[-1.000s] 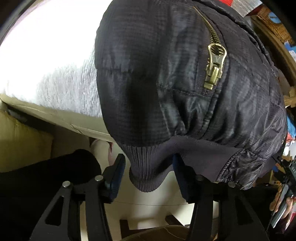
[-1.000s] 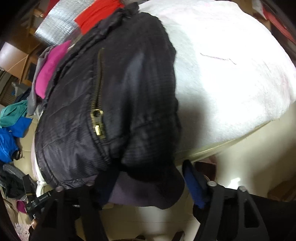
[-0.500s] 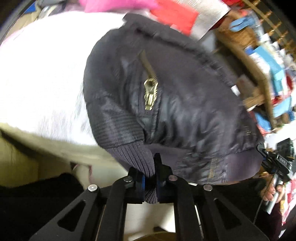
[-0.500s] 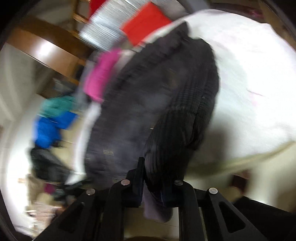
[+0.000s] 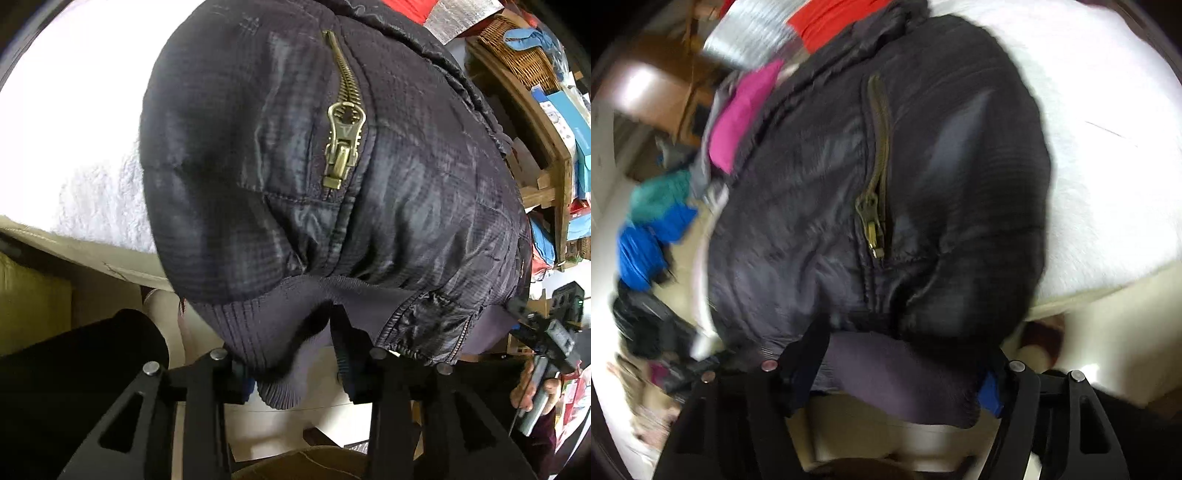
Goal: Fold large clothes
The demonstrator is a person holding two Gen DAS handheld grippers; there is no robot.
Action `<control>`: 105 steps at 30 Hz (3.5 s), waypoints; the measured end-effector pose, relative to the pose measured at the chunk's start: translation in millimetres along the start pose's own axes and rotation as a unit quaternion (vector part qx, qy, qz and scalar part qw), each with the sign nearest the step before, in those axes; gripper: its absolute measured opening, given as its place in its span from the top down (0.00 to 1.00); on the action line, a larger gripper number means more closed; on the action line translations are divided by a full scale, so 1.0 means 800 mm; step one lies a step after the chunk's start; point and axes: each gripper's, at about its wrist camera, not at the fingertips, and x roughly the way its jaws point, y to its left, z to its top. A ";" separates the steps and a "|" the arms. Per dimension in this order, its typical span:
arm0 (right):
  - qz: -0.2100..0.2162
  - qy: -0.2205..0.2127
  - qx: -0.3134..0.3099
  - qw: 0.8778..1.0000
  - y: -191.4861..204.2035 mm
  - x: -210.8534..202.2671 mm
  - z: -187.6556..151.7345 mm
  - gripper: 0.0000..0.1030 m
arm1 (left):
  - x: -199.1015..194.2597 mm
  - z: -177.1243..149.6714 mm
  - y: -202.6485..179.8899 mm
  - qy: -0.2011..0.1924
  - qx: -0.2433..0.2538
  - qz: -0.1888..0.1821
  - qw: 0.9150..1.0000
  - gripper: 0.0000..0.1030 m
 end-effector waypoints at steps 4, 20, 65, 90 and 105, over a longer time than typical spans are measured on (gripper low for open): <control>-0.029 0.028 -0.028 0.999 0.004 0.013 -0.013 0.85 | 0.001 0.003 0.004 -0.010 0.004 -0.019 1.000 0.89; 0.087 -0.224 -0.069 0.968 0.087 -0.198 0.072 0.90 | -0.182 0.116 -0.040 -0.152 0.040 -0.163 0.974 0.91; 0.255 -0.264 0.213 0.905 -0.024 0.057 0.581 0.14 | 0.025 0.610 -0.050 -0.202 -0.063 -0.125 0.969 0.49; 0.202 -0.194 0.285 0.917 -0.022 0.046 0.295 0.14 | 0.012 0.310 -0.004 -0.187 -0.234 -0.128 0.946 0.34; 0.098 -0.268 0.264 0.921 -0.019 0.062 0.347 0.59 | 0.051 0.360 0.027 -0.222 -0.330 -0.170 0.902 0.49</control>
